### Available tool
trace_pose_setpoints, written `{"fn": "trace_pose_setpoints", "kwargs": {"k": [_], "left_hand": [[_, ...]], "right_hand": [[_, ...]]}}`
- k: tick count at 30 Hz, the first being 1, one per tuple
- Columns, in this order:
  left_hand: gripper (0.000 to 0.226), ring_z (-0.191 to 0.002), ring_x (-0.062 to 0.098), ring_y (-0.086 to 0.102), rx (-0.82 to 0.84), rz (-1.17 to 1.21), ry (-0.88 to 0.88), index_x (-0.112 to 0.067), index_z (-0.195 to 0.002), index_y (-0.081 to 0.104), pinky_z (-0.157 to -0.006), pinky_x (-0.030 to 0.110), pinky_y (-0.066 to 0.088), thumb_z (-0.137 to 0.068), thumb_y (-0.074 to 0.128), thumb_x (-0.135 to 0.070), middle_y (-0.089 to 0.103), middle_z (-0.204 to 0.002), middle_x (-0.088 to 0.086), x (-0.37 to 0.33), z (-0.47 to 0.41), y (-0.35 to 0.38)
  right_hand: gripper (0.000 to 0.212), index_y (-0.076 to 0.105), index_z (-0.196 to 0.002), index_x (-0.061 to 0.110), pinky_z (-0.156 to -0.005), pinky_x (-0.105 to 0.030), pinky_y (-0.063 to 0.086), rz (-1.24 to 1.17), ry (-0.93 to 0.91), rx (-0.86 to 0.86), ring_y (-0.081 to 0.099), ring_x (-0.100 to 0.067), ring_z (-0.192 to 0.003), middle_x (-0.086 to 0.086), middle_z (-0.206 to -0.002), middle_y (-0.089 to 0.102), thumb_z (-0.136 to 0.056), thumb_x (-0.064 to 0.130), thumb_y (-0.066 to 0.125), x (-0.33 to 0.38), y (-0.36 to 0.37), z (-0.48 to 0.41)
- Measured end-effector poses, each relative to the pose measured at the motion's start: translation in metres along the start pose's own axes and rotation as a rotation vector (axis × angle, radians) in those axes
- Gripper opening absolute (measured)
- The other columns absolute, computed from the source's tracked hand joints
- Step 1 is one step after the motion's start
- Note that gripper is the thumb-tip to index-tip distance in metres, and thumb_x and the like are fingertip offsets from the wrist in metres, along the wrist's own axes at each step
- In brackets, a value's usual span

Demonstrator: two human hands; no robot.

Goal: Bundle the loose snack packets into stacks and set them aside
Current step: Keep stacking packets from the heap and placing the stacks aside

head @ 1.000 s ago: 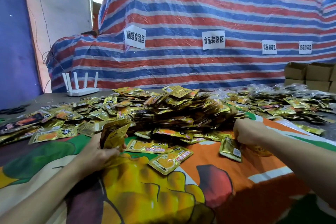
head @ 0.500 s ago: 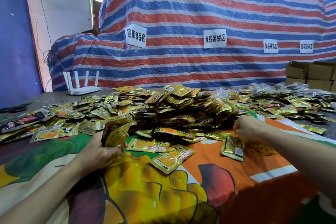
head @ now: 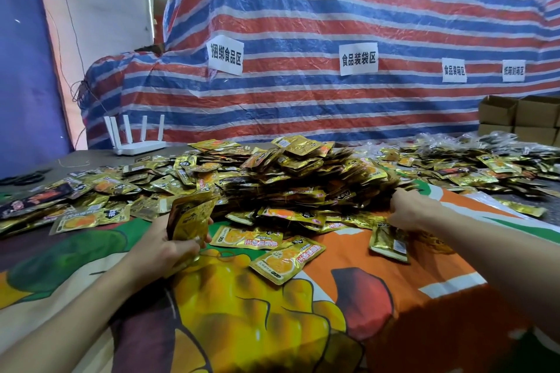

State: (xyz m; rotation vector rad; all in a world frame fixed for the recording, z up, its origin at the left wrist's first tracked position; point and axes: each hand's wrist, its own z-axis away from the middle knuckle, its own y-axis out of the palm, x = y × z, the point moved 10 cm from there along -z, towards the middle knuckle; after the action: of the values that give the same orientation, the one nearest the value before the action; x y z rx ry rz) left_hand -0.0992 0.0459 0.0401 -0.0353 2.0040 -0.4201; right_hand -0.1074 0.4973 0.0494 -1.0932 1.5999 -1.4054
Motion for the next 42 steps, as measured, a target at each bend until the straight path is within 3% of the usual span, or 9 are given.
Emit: {"fn": "trace_pose_setpoints", "kwargs": {"k": [9, 20, 22, 25, 28, 31, 35, 39, 42], "left_hand": [[0.042, -0.079, 0.016, 0.073, 0.019, 0.007, 0.003, -0.008, -0.1, 0.068, -0.071, 0.023, 0.057, -0.058, 0.066, -0.006, 0.075, -0.089, 0.014, 0.002, -0.002, 0.001], [0.047, -0.085, 0.029, 0.07, -0.063, 0.16, -0.044, -0.005, -0.103, 0.068, -0.081, 0.041, 0.054, -0.056, 0.065, -0.003, 0.075, -0.084, 0.014, 0.013, -0.003, -0.006], [0.047, -0.088, 0.033, 0.069, -0.097, 0.167, -0.046, -0.005, -0.104, 0.067, -0.084, 0.044, 0.052, -0.056, 0.065, -0.004, 0.074, -0.087, 0.017, 0.013, -0.004, -0.01], [0.047, -0.094, 0.034, 0.068, -0.168, 0.229, -0.052, -0.006, -0.102, 0.067, -0.088, 0.048, 0.051, -0.055, 0.063, -0.003, 0.072, -0.092, 0.022, 0.013, -0.003, -0.016], [0.045, -0.085, 0.031, 0.068, -0.181, 0.344, -0.056, -0.005, -0.101, 0.066, -0.08, 0.042, 0.053, -0.056, 0.063, 0.004, 0.07, -0.085, 0.016, 0.011, -0.003, -0.016], [0.038, -0.083, 0.031, 0.065, -0.179, 0.51, -0.13, -0.006, -0.1, 0.067, -0.079, 0.042, 0.052, -0.068, 0.059, 0.013, 0.072, -0.088, 0.014, 0.016, -0.004, -0.016], [0.041, -0.082, 0.026, 0.07, -0.145, 0.707, -0.281, -0.008, -0.103, 0.073, -0.067, 0.036, 0.061, -0.065, 0.057, -0.002, 0.076, -0.1, 0.013, 0.022, 0.0, -0.013], [0.037, -0.074, 0.029, 0.071, -0.201, 0.739, -0.339, 0.003, -0.101, 0.072, -0.062, 0.034, 0.062, -0.066, 0.06, -0.004, 0.074, -0.096, 0.017, 0.025, 0.001, -0.024], [0.026, -0.062, 0.031, 0.067, -0.341, 0.646, -0.381, 0.008, -0.089, 0.066, -0.054, 0.034, 0.059, -0.063, 0.063, 0.004, 0.069, -0.077, 0.02, 0.035, 0.003, -0.038]], "right_hand": [[0.02, 0.042, -0.078, 0.021, -0.055, -0.031, 0.036, 0.115, 0.01, -0.025, 0.051, -0.018, -0.07, 0.002, -0.079, 0.053, -0.093, 0.021, 0.054, 0.003, -0.002, 0.003], [0.019, 0.051, -0.071, 0.011, -0.058, -0.033, 0.045, -0.15, -0.069, -0.232, 0.056, -0.024, -0.065, -0.008, -0.074, 0.059, -0.09, 0.01, 0.048, 0.029, -0.044, 0.015], [0.02, 0.051, -0.075, 0.012, -0.056, -0.033, 0.044, -0.191, -0.125, -0.255, 0.056, -0.023, -0.065, -0.008, -0.076, 0.06, -0.094, 0.012, 0.045, 0.047, -0.051, 0.019], [0.015, 0.052, -0.093, 0.011, -0.07, -0.042, 0.053, -0.264, -0.217, -0.305, 0.059, -0.027, -0.08, -0.006, -0.086, 0.059, -0.1, 0.02, 0.042, 0.079, -0.061, 0.03], [0.014, 0.052, -0.101, 0.014, -0.071, -0.04, 0.049, -0.405, -0.331, -0.318, 0.058, -0.024, -0.082, -0.001, -0.089, 0.058, -0.103, 0.024, 0.041, 0.121, -0.07, 0.047], [0.014, 0.058, -0.097, 0.015, -0.067, -0.033, 0.045, -0.678, -0.485, -0.272, 0.058, -0.017, -0.077, 0.003, -0.085, 0.061, -0.102, 0.023, 0.048, 0.175, -0.075, 0.07], [0.018, 0.066, -0.087, 0.016, -0.059, -0.02, 0.04, -1.018, -0.636, -0.126, 0.051, -0.001, -0.063, 0.01, -0.073, 0.059, -0.1, 0.023, 0.057, 0.255, -0.066, 0.099], [0.025, 0.058, -0.074, 0.023, -0.052, -0.018, 0.04, -1.114, -0.644, -0.15, 0.05, 0.005, -0.053, 0.011, -0.067, 0.057, -0.099, 0.025, 0.057, 0.315, -0.055, 0.11], [0.016, 0.062, -0.092, 0.018, -0.076, -0.037, 0.057, -1.111, -0.606, -0.142, 0.069, -0.009, -0.082, 0.003, -0.093, 0.072, -0.101, 0.029, 0.055, 0.34, -0.036, 0.111]]}}
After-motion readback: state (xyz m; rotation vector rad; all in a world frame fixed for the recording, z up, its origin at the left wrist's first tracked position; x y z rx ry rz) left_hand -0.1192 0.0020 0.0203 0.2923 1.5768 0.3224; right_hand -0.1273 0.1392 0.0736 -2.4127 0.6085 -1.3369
